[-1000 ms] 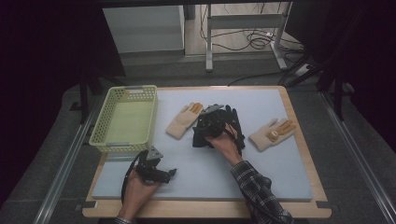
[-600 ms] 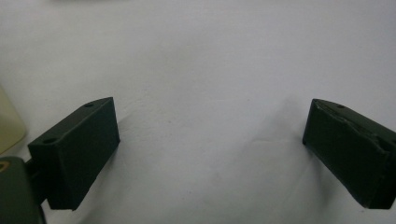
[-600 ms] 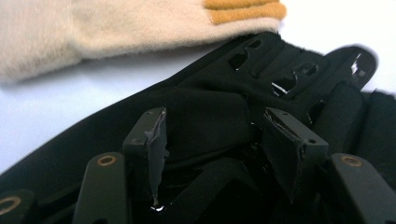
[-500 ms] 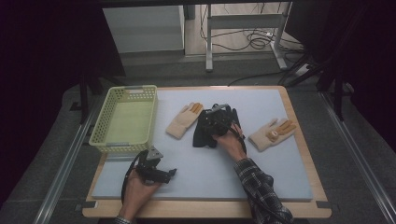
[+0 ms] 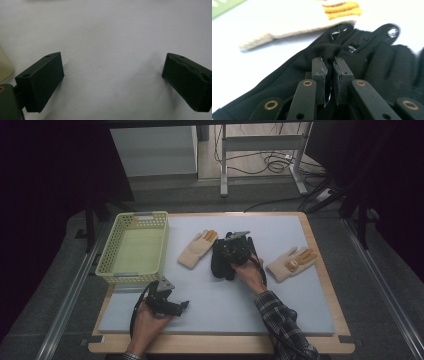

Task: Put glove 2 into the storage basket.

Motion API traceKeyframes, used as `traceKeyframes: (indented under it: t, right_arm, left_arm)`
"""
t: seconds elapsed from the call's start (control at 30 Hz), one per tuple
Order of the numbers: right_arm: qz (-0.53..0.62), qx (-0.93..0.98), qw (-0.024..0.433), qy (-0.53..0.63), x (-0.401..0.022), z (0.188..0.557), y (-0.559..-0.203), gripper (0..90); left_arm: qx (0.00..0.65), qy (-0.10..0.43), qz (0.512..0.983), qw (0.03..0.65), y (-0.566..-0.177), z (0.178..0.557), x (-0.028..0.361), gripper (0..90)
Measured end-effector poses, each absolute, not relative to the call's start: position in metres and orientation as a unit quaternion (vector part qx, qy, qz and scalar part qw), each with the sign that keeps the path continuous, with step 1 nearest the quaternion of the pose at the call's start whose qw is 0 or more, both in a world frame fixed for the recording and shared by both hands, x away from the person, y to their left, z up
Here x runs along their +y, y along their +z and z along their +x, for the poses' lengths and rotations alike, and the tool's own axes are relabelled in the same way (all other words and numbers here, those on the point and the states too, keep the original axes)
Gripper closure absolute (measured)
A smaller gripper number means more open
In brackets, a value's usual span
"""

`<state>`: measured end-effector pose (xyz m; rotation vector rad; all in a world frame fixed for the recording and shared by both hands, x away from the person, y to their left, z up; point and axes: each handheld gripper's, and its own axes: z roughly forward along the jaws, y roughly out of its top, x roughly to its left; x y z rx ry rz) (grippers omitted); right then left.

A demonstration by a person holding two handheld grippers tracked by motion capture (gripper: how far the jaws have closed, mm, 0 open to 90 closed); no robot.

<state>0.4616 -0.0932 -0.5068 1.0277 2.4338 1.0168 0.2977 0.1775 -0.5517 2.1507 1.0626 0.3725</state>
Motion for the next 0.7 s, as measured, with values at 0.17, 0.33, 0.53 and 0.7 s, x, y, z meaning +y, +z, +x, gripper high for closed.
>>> traceKeyframes:
  t: [0.17,0.33,0.53,0.7]
  right_arm:
    - [0.342,0.849,0.142,0.377,-0.100,0.434,-0.489,79.5]
    - [0.331,0.848,0.129,0.394,-0.103,0.411,-0.480,79.4]
    - [0.312,0.858,0.105,0.394,-0.097,0.376,-0.484,79.2]
    - [0.288,0.874,0.086,0.381,-0.087,0.357,-0.502,60.1]
  left_arm:
    - [0.409,0.145,0.831,0.349,-0.552,0.298,0.178,3.7]
    - [0.410,0.145,0.829,0.351,-0.552,0.298,0.177,3.7]
    - [0.411,0.144,0.829,0.351,-0.552,0.298,0.177,3.7]
    - [0.409,0.145,0.830,0.350,-0.552,0.298,0.177,3.7]
